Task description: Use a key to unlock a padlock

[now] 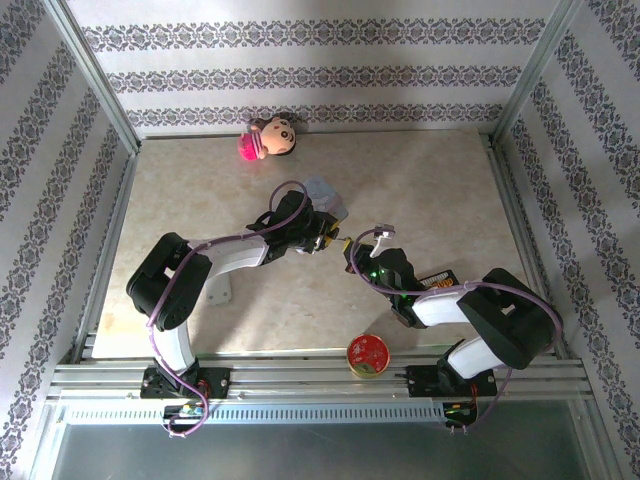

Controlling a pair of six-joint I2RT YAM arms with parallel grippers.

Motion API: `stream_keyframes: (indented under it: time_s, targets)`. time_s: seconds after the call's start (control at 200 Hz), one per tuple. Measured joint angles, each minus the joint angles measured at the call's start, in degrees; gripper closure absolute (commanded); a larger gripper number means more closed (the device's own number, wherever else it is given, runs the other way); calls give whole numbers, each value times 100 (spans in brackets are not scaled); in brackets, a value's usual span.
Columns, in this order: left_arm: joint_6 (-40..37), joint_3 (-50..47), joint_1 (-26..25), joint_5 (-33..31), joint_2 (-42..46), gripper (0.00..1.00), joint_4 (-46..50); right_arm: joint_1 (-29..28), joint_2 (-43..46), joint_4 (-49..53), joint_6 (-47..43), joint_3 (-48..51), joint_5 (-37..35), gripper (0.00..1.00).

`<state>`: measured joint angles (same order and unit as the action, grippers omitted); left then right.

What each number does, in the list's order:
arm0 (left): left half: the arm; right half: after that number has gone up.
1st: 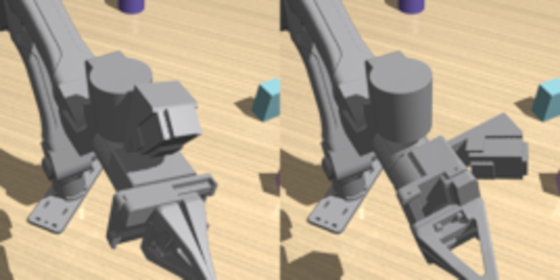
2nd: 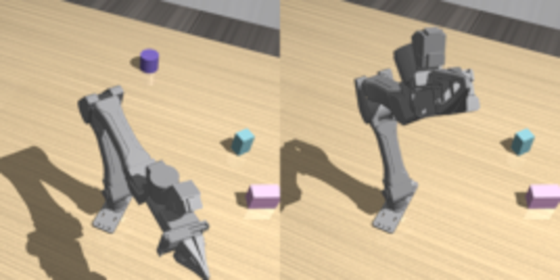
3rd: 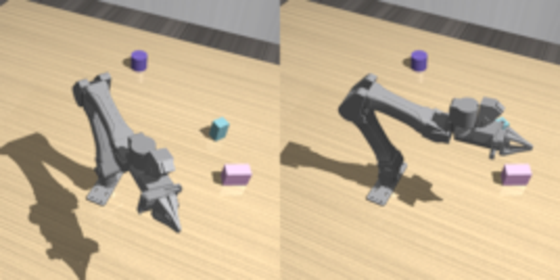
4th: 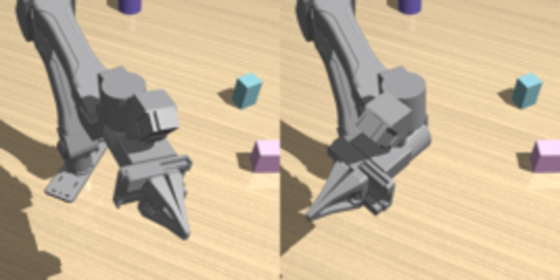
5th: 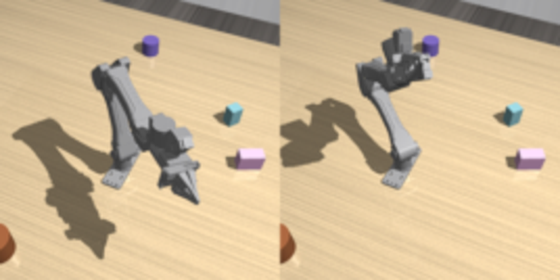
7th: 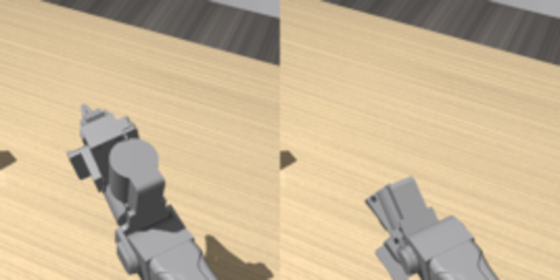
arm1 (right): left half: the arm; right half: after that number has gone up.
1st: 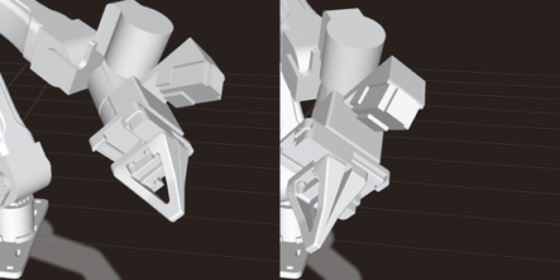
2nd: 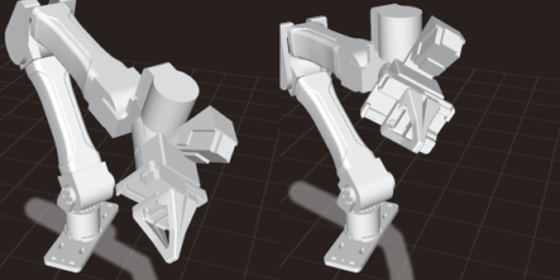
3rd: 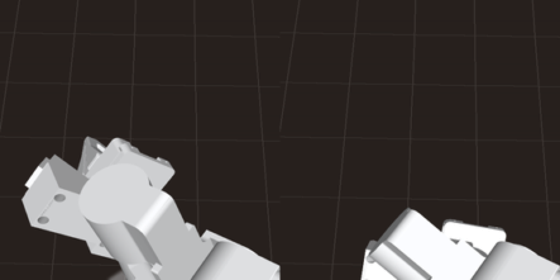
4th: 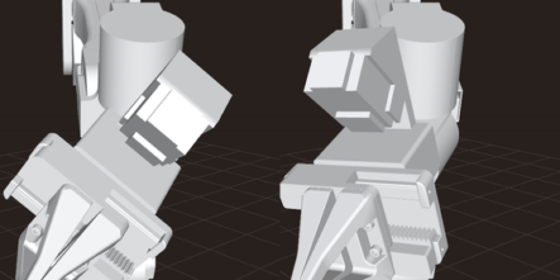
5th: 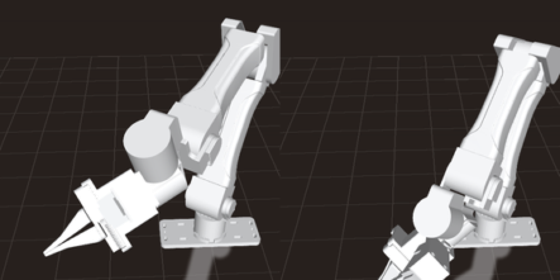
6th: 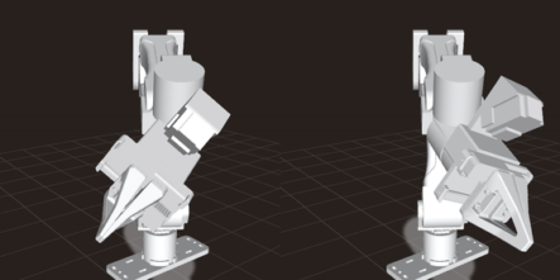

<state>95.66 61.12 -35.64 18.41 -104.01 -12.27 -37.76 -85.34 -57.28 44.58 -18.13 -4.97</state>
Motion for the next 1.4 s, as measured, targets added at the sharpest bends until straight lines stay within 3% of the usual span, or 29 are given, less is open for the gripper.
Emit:
stream_keyframes:
  time_s: [0.52, 1.399]
  targets:
    - [42, -2, 0, 50, 0, 96, -50, 0, 352, 7, -153, -2, -155, 100]
    - [98, -4, 9, 61, -15, 96, -151, 0, 98, 20, -151, -179, -236, 100]
